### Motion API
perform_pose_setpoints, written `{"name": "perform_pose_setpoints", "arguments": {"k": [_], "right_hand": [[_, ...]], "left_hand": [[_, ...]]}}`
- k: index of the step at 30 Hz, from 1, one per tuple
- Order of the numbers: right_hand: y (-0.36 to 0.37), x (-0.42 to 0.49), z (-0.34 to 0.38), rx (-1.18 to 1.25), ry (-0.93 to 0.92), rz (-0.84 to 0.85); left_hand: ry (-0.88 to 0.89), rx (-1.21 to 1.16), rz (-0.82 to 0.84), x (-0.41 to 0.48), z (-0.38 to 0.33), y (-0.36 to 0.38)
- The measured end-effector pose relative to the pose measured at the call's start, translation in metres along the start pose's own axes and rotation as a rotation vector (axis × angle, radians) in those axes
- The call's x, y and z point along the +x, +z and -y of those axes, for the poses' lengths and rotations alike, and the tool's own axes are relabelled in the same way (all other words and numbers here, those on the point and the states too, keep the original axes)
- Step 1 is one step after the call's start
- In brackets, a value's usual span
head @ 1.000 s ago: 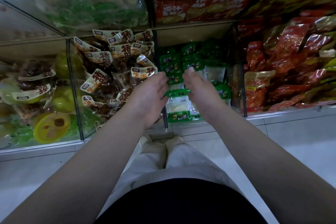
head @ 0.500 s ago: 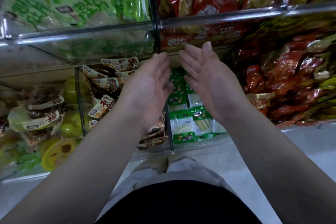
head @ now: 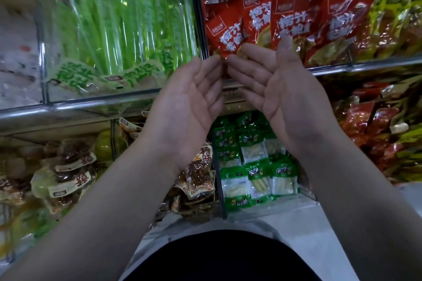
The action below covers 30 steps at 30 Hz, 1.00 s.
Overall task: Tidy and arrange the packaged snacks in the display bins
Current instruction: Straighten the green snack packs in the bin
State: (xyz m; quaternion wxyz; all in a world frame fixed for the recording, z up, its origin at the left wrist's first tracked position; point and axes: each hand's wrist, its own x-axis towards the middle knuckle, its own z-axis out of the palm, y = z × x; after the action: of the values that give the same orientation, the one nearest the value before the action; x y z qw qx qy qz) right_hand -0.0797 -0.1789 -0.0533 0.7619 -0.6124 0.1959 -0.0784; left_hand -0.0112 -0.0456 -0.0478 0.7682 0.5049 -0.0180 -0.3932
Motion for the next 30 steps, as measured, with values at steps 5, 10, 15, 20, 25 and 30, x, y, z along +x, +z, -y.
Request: {"name": "perform_pose_setpoints", "arguments": {"k": [5, 10, 15, 20, 25, 30], "right_hand": [[0.005, 0.012, 0.01, -0.001, -0.01, -0.013], [0.009, 0.03, 0.025, -0.008, -0.011, -0.031], [0.013, 0.052, 0.043, 0.045, -0.017, -0.054], [0.015, 0.078, 0.05, 0.141, 0.061, -0.056], [0.018, 0.099, 0.048, 0.282, 0.12, -0.048], [0.016, 0.112, 0.048, 0.32, 0.123, -0.085]], "left_hand": [[0.03, 0.004, 0.005, 0.012, -0.02, 0.008], [0.042, 0.0, -0.01, 0.023, -0.038, 0.013], [0.051, -0.007, -0.053, 0.046, -0.054, 0.017], [0.072, -0.005, -0.094, 0.074, -0.066, 0.02], [0.023, -0.017, -0.115, 0.101, -0.071, 0.02], [0.012, -0.06, -0.107, 0.11, -0.07, 0.019]]}}
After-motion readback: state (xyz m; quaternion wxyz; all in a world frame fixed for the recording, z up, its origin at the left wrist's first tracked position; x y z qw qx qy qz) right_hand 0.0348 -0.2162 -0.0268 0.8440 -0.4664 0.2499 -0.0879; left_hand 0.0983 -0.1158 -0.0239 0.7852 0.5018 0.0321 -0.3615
